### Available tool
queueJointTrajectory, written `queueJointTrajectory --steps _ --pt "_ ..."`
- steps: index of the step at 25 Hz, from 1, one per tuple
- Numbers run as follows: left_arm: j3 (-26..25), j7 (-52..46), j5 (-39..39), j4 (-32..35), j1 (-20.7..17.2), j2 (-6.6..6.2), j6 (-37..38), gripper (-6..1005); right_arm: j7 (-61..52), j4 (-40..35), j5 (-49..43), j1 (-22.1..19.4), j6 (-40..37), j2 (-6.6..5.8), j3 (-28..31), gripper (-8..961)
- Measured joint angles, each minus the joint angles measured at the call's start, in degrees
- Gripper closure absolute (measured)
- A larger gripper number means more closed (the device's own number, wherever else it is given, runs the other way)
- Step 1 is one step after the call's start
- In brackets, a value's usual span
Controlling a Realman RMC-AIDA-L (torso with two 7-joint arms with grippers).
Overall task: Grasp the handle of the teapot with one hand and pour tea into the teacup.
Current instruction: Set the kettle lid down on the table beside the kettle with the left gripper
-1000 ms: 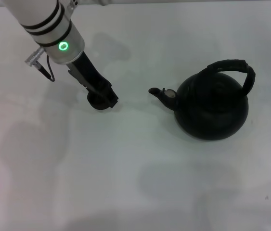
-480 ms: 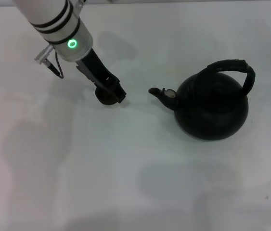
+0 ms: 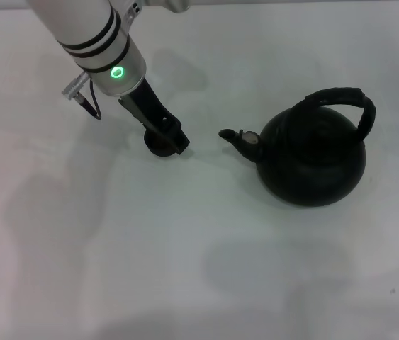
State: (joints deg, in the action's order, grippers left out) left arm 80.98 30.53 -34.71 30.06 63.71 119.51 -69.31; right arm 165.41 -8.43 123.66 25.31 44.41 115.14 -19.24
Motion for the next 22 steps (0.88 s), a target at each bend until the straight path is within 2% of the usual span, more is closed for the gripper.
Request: queueJointTrajectory --steps 9,16,22 --pt "0.7 -0.34 0.31 0.0 0.13 -0.02 0.27 288 0.0 0.0 0.0 0.12 0.13 0.0 0.0 109" --pt "4.6 -2.3 0.08 0.0 0.16 -0.02 1.66 286 0.0 0.07 0.0 0.17 0.63 0.0 0.0 109" --pt "5.58 -2.39 -0.03 -0.01 0.26 -0.05 1.71 284 0.0 0.09 0.0 0.12 0.77 0.0 0.0 108"
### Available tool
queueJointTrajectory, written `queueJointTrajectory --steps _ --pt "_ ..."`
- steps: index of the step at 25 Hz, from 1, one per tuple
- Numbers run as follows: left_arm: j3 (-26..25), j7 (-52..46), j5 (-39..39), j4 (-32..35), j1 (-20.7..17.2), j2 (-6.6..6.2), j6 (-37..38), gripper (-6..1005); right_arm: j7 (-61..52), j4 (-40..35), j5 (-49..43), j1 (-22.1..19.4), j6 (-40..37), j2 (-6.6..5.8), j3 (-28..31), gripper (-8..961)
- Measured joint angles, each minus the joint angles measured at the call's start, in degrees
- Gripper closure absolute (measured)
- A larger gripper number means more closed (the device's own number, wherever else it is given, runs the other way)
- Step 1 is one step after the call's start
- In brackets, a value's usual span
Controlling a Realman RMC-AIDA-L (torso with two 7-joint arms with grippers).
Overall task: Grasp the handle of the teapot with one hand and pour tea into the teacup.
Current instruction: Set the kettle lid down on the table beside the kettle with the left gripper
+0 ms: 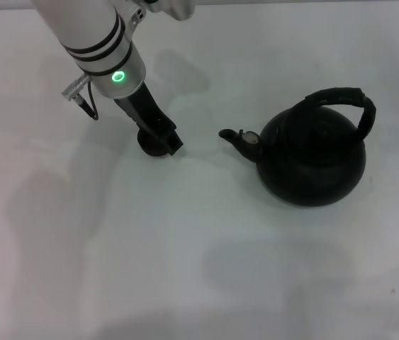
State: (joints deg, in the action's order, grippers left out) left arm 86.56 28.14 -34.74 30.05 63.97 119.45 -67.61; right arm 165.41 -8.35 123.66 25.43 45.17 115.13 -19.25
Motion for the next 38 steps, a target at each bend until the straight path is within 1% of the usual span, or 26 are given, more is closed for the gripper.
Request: queueJointTrajectory --steps 30,38 --pt "0.19 0.44 0.23 -0.08 -0.6 -0.15 0.23 273 -0.09 0.15 0.0 0.28 0.0 0.09 0.0 108" --pt "0.18 0.59 0.6 -0.08 -0.73 -0.28 -0.15 217 -0.09 0.18 0.05 0.32 0.0 0.09 0.0 108"
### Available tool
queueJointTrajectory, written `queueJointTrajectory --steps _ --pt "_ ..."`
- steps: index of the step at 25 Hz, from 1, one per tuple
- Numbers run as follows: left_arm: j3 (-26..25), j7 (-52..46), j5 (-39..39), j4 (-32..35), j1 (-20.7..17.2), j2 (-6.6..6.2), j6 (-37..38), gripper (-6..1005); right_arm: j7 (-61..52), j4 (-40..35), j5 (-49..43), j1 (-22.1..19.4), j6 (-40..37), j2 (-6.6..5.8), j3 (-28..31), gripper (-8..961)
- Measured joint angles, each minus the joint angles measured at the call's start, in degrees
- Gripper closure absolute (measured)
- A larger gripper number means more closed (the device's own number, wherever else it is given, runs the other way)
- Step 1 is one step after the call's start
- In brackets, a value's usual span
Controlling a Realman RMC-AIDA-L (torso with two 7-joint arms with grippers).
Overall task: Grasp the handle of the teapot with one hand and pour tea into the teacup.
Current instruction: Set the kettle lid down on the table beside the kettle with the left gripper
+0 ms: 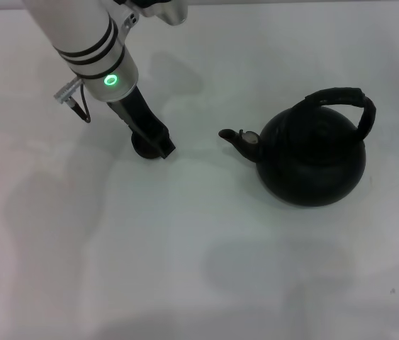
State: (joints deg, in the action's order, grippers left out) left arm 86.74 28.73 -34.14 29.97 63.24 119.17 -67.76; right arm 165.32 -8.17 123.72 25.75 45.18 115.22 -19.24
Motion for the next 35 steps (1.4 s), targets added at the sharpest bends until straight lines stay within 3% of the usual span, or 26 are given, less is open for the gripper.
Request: queueJointTrajectory --steps 15,24,31,35 --pt "0.04 0.15 0.23 1.57 -0.97 -0.05 -1.59 106 0.0 0.0 0.19 -0.24 -0.07 0.0 0.0 108" --pt "-0.5 -0.33 1.18 10.48 -5.0 -0.61 -8.59 107 0.0 -0.12 0.32 -0.35 -0.22 -0.07 0.1 109" --pt "-0.68 -0.49 3.16 12.97 -6.83 -0.53 -13.06 107 0.0 -0.26 0.3 -0.34 -0.09 -0.09 0.0 109" --pt "-3.84 0.61 3.34 18.54 -10.18 -0.59 -15.72 107 0.0 -0.37 0.28 -0.35 -0.06 -0.09 -0.01 109"
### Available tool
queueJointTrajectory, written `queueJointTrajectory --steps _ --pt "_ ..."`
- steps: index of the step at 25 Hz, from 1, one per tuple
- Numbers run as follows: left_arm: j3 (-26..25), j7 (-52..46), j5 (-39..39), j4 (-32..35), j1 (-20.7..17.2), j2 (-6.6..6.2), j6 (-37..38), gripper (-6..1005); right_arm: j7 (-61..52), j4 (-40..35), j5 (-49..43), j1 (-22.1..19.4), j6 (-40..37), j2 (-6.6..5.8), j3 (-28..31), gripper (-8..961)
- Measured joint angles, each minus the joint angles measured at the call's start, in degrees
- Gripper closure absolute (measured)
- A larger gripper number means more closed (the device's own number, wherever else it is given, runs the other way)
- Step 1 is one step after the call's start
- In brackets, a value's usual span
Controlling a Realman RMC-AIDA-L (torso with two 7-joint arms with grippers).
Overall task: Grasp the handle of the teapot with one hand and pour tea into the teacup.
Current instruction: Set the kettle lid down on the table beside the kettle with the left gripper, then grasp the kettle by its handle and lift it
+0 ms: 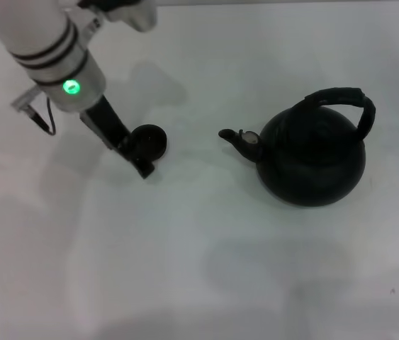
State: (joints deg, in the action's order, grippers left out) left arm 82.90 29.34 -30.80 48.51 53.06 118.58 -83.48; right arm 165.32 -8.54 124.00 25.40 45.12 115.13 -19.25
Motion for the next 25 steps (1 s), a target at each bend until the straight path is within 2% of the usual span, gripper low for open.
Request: queueJointTrajectory --steps 5,7,9,12,14,17,20,25 --pt "-6.93 4.75 -1.1 12.75 -7.3 0.03 -1.86 107 -0.65 -0.33 -0.35 -0.22 0.2 0.0 -0.41 109" --pt "-9.36 9.04 -3.58 18.34 -11.8 0.1 -1.16 107 -2.09 -1.02 -0.41 -0.78 0.64 -0.02 -2.17 109" --pt "-11.04 13.66 -6.66 20.94 -15.21 0.12 0.1 107 -5.19 -3.25 -0.42 -2.26 0.94 -0.07 -6.22 109" --pt "-13.7 23.83 -14.13 21.91 -20.4 0.17 3.06 107 -14.88 -11.54 -0.75 -7.3 0.05 -0.11 -16.82 109" --pt "-15.02 30.65 -19.98 21.48 -23.45 0.21 5.29 106 -24.75 -20.92 -3.08 -12.07 -2.43 -0.15 -24.78 108" --pt "-18.08 41.55 -31.14 18.78 -27.73 0.23 9.21 106 -39.56 -35.79 -11.62 -19.04 -7.43 -0.13 -32.37 108" --pt "-22.37 53.71 -44.18 12.95 -30.7 0.25 12.39 106 -54.04 -48.1 -22.52 -24.34 -7.94 0.16 -35.44 109" --pt "-28.44 70.87 -61.99 2.19 -33.91 0.32 15.49 106 -69.79 -59.7 -34.27 -29.04 0.62 0.24 -36.49 109"
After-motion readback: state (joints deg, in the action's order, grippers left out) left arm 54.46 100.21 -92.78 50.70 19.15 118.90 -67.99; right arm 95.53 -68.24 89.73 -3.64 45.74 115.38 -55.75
